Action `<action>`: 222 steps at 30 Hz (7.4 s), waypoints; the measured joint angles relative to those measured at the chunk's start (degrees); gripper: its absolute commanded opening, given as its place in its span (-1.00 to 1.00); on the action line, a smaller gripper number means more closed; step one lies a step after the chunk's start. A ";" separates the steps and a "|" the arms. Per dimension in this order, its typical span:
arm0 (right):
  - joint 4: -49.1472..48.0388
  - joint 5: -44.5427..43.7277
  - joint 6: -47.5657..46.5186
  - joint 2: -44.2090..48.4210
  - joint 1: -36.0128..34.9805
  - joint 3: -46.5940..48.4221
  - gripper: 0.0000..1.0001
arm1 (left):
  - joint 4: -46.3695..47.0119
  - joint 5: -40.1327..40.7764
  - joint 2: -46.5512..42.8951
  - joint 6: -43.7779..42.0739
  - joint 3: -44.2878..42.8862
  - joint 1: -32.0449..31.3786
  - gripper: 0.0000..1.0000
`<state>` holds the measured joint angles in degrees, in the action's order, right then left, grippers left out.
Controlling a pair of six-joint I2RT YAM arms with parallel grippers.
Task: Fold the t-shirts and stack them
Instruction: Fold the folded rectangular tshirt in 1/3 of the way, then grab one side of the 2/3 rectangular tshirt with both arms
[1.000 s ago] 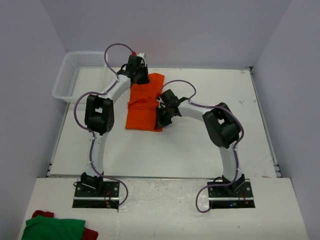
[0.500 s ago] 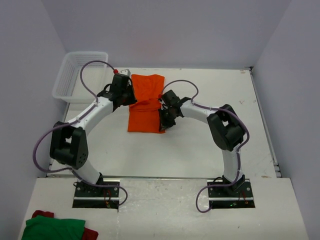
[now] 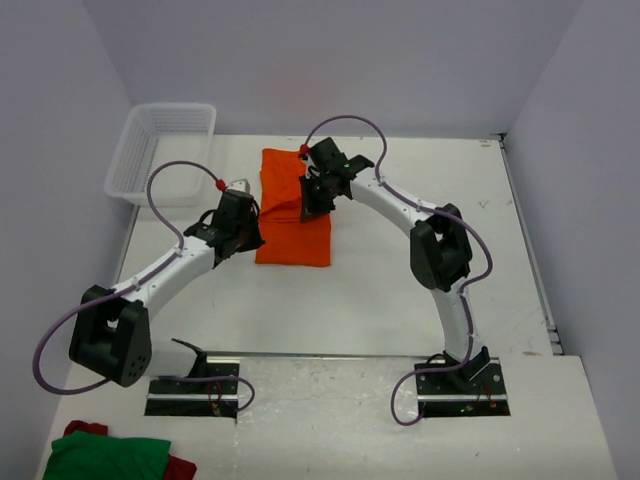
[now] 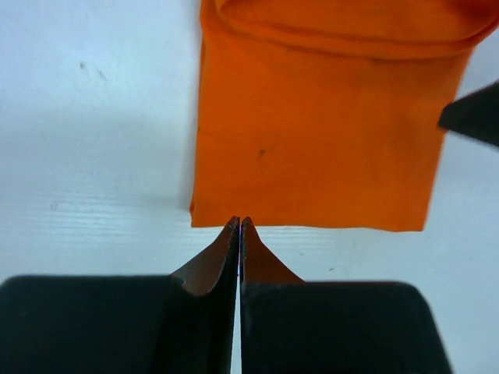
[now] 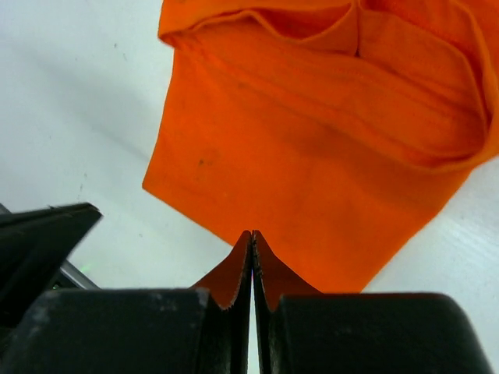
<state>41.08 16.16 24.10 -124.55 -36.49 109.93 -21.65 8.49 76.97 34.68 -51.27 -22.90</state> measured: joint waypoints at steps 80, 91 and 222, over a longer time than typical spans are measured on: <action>-32.44 13.33 14.21 28.11 -1.03 -66.75 -1.00 | 5.35 -2.25 -5.97 10.93 12.09 -19.74 -1.00; -32.98 13.75 14.53 27.67 -1.11 -66.75 -1.00 | 7.93 -1.95 11.30 7.67 7.74 -19.80 -1.00; -21.46 2.45 9.60 50.80 5.42 -72.08 0.42 | 18.34 -3.50 -14.58 11.37 32.98 -20.65 -1.00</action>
<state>19.62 18.61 33.69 -73.76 -31.07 37.85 -3.31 4.99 62.39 46.04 -18.28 -43.55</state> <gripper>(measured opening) 0.728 0.002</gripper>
